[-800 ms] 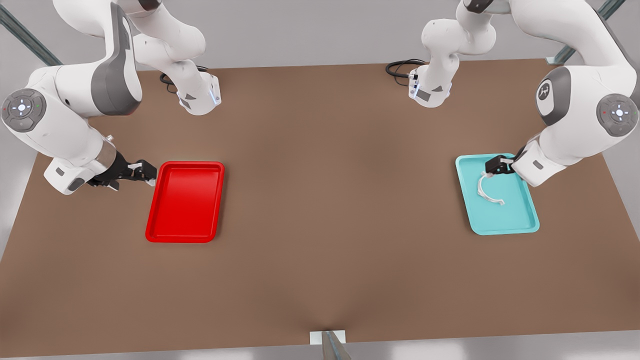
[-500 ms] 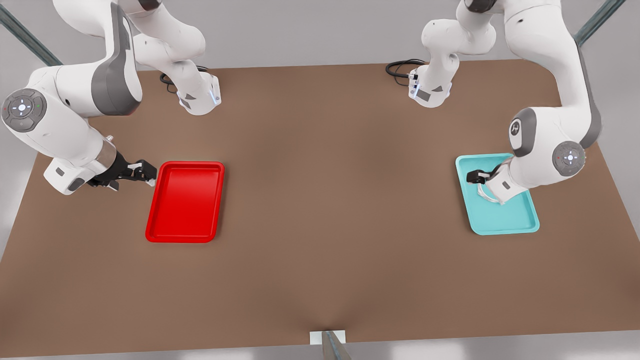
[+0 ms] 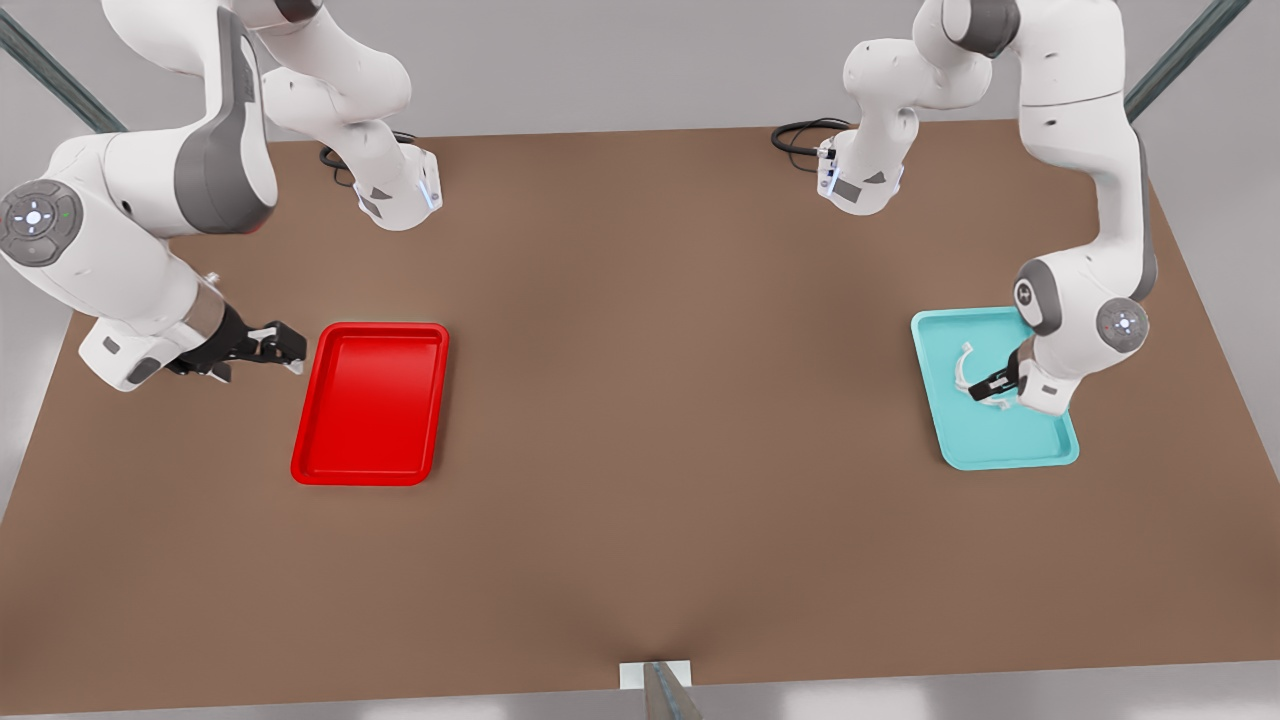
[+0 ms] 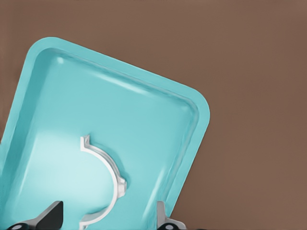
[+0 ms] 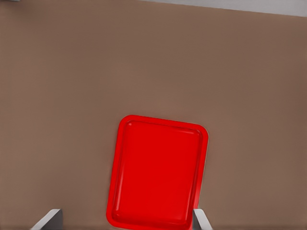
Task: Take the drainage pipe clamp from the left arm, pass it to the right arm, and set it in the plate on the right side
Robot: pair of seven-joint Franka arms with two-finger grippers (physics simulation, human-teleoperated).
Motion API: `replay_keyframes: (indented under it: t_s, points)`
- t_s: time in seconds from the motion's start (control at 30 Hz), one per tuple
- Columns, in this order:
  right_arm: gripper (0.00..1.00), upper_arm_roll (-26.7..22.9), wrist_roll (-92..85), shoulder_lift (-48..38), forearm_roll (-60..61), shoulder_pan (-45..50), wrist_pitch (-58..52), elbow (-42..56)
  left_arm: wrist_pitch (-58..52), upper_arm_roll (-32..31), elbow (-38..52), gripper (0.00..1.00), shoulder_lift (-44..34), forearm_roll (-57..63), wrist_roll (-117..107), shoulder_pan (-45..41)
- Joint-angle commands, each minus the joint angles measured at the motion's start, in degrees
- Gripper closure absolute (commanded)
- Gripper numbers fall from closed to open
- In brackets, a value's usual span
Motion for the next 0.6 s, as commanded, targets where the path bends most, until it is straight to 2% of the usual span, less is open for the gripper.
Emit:
replay_keyframes:
  t_s: [0.0, 0.2, 0.27, 0.57]
  points:
    - [0.0, 0.0, -0.9, -0.1, 0.0, 0.0, -0.1, 0.0, 10.5, 1.2, -0.7, 0.04, 0.1, -0.1, -24.6, 0.0]
    - [0.0, 0.0, -0.9, -0.1, 0.1, -0.1, -0.1, 0.0, 14.2, 2.0, -1.5, 0.04, 4.1, -2.6, -27.4, 0.7]
    - [0.0, 0.0, -0.9, -0.1, 0.0, -0.1, -0.1, 0.0, 15.0, 1.9, -2.6, 0.01, 4.2, -2.8, -27.4, 0.6]
    - [0.0, 0.0, -1.2, 0.0, 0.1, -0.4, -0.1, 0.0, 15.1, 1.5, -3.4, 0.0, 7.1, -2.8, -27.4, 0.6]
